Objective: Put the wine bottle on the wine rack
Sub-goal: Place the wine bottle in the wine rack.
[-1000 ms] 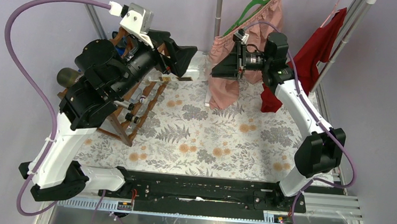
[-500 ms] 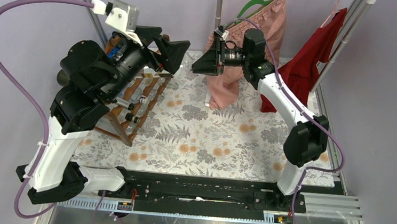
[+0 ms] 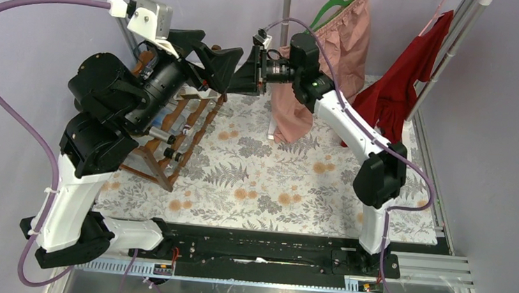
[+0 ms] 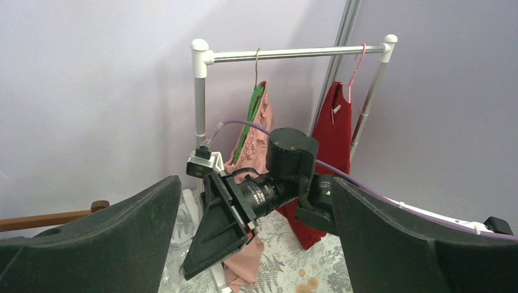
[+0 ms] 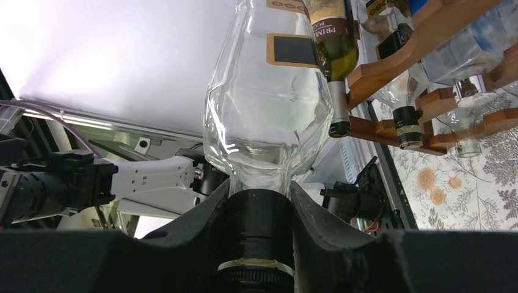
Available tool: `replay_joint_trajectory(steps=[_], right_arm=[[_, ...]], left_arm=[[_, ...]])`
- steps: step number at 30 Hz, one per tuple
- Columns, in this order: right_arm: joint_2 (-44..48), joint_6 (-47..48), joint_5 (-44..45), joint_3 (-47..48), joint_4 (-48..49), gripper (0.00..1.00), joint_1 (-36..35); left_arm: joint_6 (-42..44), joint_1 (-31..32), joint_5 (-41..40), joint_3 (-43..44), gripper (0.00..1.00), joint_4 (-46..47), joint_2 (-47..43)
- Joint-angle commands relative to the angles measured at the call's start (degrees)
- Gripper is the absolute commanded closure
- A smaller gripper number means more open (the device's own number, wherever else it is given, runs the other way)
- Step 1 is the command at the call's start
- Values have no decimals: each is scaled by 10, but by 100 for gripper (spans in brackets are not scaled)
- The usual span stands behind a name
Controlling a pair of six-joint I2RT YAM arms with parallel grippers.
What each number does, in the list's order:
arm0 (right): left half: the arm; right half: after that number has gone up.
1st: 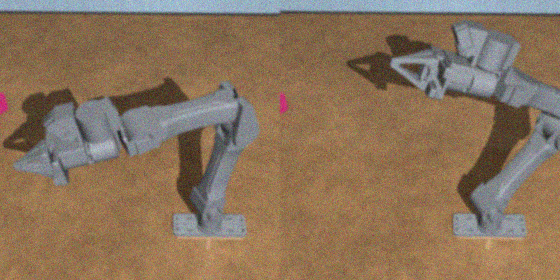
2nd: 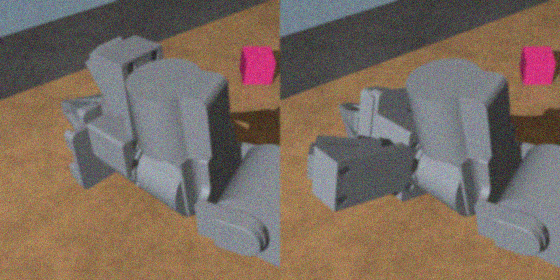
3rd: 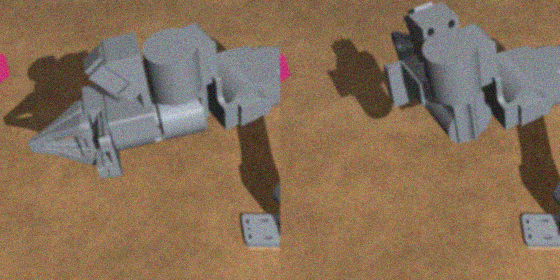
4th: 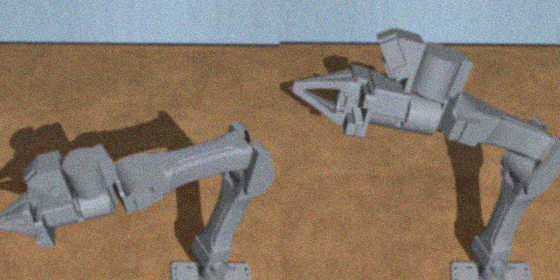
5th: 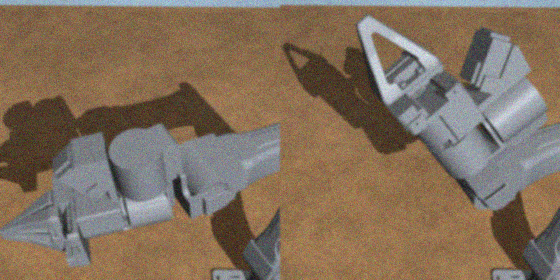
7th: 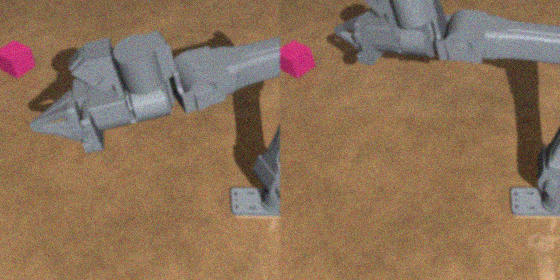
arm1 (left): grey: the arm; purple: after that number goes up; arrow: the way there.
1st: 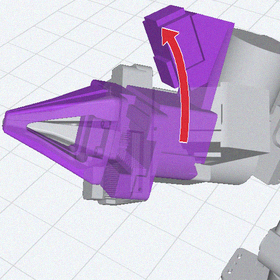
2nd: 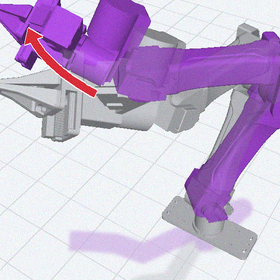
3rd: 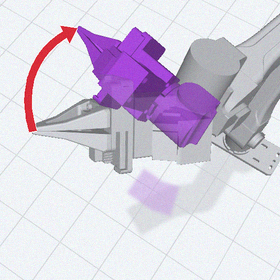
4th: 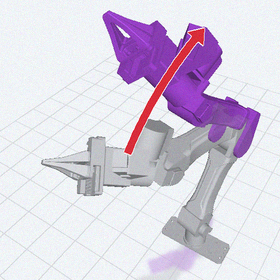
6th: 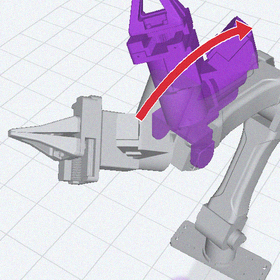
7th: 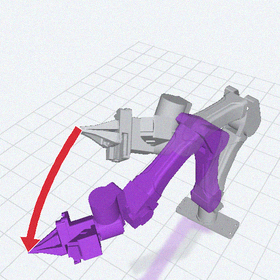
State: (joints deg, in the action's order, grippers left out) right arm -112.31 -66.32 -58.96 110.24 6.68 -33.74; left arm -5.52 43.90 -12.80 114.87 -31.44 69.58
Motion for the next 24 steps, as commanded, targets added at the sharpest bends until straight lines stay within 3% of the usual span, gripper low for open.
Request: replay_joint_trajectory(steps=[1,24], right_arm=[[-1,-6,21,76,87,100,-19],[-162,-6,145,254,131,100,-54]], left_arm=[[14,2,-22,10,1,33,-11],[43,3,-70,2,1,-1,-10]])
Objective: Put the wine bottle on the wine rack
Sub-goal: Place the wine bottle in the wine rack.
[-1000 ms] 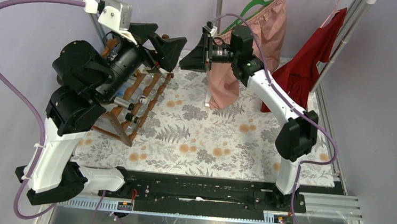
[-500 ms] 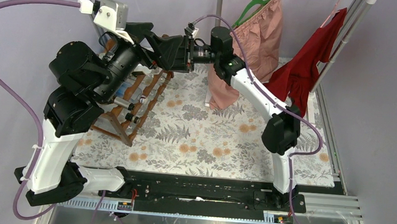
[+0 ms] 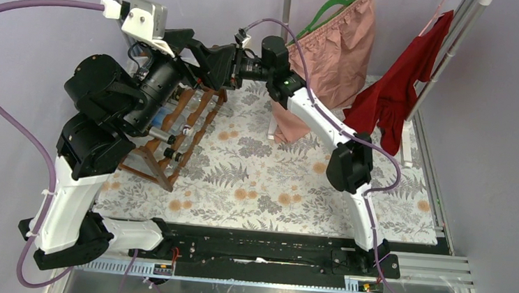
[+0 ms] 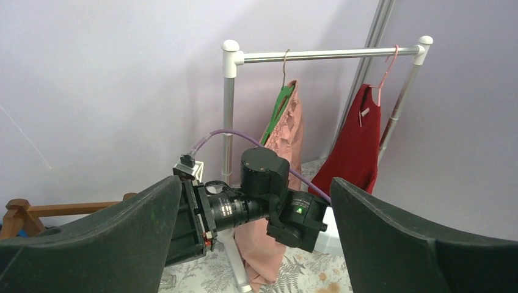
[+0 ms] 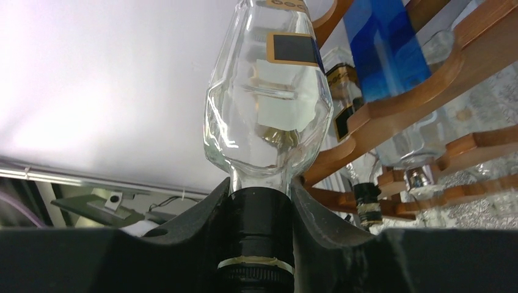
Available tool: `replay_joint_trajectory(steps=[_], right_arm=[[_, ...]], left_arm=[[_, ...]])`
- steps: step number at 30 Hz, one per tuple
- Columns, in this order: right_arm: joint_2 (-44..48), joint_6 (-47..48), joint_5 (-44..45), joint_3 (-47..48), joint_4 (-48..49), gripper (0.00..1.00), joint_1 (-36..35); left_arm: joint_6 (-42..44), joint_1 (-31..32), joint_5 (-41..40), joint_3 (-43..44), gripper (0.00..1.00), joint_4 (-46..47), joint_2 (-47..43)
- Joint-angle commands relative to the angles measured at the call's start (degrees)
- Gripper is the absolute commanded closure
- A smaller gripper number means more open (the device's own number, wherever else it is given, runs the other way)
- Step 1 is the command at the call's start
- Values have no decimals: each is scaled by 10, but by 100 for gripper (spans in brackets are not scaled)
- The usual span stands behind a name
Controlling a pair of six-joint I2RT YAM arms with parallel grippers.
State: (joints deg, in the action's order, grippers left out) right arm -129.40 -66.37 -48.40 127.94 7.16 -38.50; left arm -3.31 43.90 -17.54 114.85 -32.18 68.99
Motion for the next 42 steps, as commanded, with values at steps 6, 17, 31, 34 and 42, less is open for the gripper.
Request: replay_joint_trajectory(steps=[6,17,31,34,42], right_arm=[[-21,6,72,111,135,100,-14],[-51,18,130,133,157,100,-38],[-79,17,203,145,189,100,-50],[-81,11,206,145,200,100,-52],[-93,13,226,151,203,100,-63]], left_arm=[[29,2,-32,4,1,-2,-4],[41,3,-40,-13,1,-6,-12],[43,3,-52,-24,1,-6,-20],[45,3,-52,-25,1,-5,-18],[46,3,-50,-26,1,-6,-17]])
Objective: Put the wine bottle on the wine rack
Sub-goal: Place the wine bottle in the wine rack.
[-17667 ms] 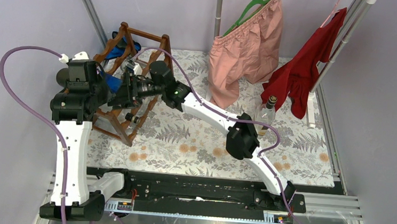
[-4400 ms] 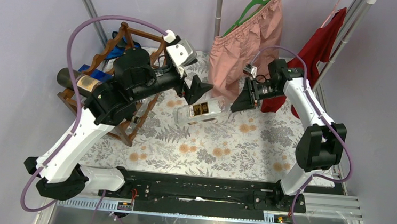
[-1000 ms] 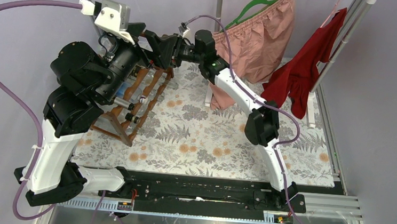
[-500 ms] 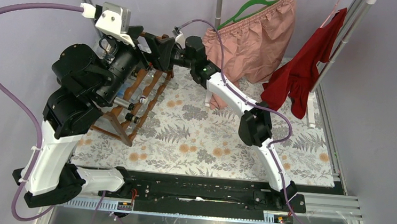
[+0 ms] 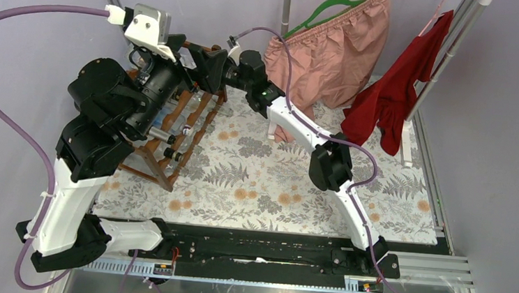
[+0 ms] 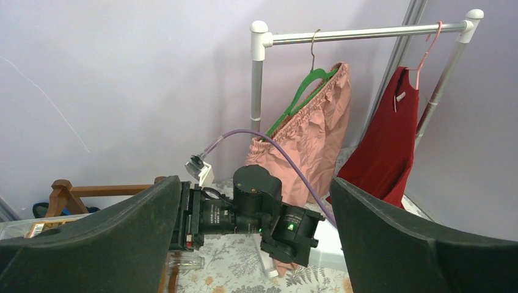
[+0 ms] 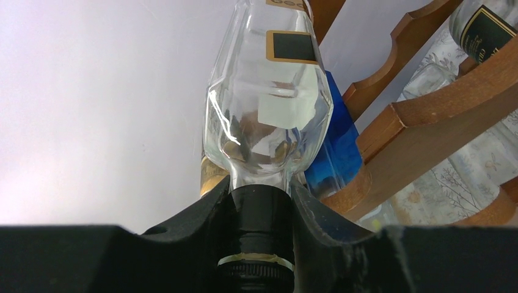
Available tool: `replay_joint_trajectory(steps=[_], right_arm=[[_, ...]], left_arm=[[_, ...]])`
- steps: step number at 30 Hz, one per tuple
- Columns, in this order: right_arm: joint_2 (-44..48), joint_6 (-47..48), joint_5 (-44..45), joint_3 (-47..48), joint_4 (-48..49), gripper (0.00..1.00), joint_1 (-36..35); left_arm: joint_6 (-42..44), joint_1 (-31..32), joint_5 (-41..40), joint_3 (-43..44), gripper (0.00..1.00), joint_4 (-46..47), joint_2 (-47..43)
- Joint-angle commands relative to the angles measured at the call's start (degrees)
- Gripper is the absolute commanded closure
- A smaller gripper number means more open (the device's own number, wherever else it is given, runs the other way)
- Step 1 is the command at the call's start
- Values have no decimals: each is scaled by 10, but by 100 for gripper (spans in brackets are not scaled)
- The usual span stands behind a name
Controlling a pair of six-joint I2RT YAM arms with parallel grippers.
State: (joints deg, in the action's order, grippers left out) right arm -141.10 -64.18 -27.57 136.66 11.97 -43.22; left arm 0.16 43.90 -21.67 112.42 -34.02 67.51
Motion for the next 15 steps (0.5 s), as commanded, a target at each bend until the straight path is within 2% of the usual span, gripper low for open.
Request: replay_joint_trajectory(steps=[1,9,11,15], right_arm=[[22,-7,19,64,154,100,-18],[17,13,41,60,136,100,-32],[17,21,49,56,127,96,-35],[15,29,57,45,120,95,-39]], left_arm=[[11,3,-9,-3,1,12,-2],[6,3,-8,-9,1,12,-7],[5,3,-8,-11,1,14,-9],[4,3,-9,-24,1,12,-14]])
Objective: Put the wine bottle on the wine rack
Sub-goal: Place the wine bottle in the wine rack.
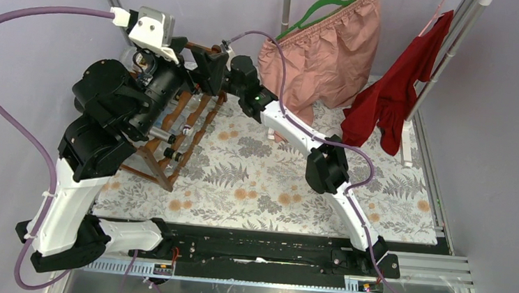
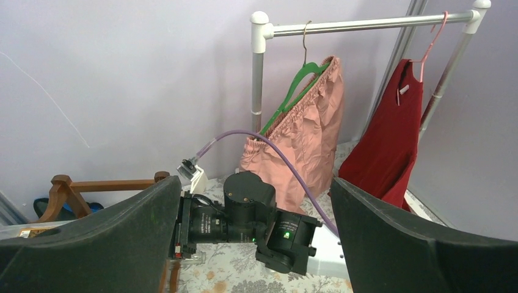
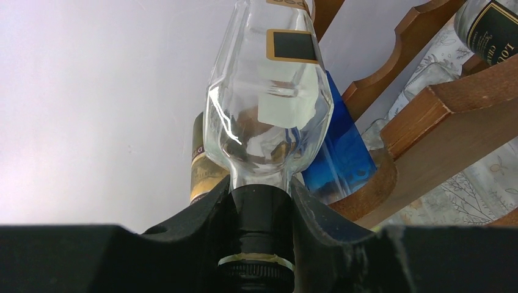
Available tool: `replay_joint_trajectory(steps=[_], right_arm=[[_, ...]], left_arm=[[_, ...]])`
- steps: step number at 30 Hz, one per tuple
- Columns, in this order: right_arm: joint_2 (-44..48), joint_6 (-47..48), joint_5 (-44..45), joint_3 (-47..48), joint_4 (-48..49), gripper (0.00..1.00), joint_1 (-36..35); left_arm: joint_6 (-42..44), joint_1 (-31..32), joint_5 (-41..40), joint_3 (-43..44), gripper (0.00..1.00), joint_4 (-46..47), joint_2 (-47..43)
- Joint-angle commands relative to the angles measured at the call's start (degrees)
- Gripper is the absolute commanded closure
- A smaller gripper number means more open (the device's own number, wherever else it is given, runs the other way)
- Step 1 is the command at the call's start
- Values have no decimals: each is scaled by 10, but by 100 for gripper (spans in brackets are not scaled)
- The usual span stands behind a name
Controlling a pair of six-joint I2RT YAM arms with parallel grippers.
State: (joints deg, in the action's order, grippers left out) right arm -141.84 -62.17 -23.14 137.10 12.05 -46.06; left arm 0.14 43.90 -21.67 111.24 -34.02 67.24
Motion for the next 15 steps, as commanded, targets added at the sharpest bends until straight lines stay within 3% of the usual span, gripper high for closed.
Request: replay_joint_trajectory(steps=[1,6,15], right_arm=[[22,9,14,37,120,92,-11],[21,11,15,20,114,73,-12],[30,37,7,9,103,55,-11]], left_arm=[[6,2,-12,-19,1,12,-15],[9,3,-38,-56,1,14,-35],[8,3,-56,-1,1,-43,20]])
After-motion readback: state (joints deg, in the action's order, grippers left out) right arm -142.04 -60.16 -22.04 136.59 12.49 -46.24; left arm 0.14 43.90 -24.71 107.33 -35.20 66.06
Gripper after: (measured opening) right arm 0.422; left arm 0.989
